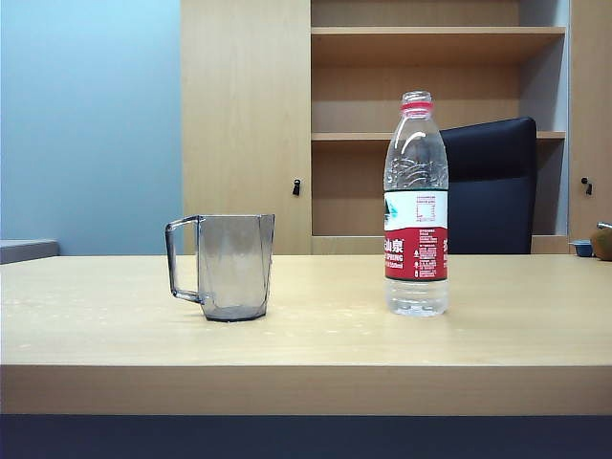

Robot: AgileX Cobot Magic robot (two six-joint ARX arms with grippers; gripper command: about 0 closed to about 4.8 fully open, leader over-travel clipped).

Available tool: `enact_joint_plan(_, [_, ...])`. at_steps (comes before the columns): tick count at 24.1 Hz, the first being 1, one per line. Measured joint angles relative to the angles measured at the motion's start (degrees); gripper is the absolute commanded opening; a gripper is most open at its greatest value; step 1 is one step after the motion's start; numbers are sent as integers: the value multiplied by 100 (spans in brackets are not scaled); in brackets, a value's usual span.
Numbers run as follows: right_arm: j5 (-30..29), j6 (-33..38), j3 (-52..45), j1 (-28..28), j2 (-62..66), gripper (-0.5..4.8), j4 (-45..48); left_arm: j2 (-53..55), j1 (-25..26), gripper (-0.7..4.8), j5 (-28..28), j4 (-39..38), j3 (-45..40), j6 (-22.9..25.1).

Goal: Pick up the mineral water bottle on the table and pour water into the mug until it's half full.

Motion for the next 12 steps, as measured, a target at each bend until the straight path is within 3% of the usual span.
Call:
enact_joint_plan(3, [-463, 455, 503, 4, 2, -6, 94, 13, -2, -2, 2, 33, 581, -13])
enact_joint_plan(7, [-1587, 1106, 1893, 9, 2, 1, 487, 11, 0, -2, 109, 341, 1788, -678])
enact_joint_plan(10, [-2483, 1519, 2905, 17, 94, 1, 404, 459, 0, -2, 872, 28, 2509, -798])
enact_joint_plan(12, [-2599, 1657, 3364, 15, 472, 12, 516, 1532, -2, -2, 1873, -428, 2918, -776])
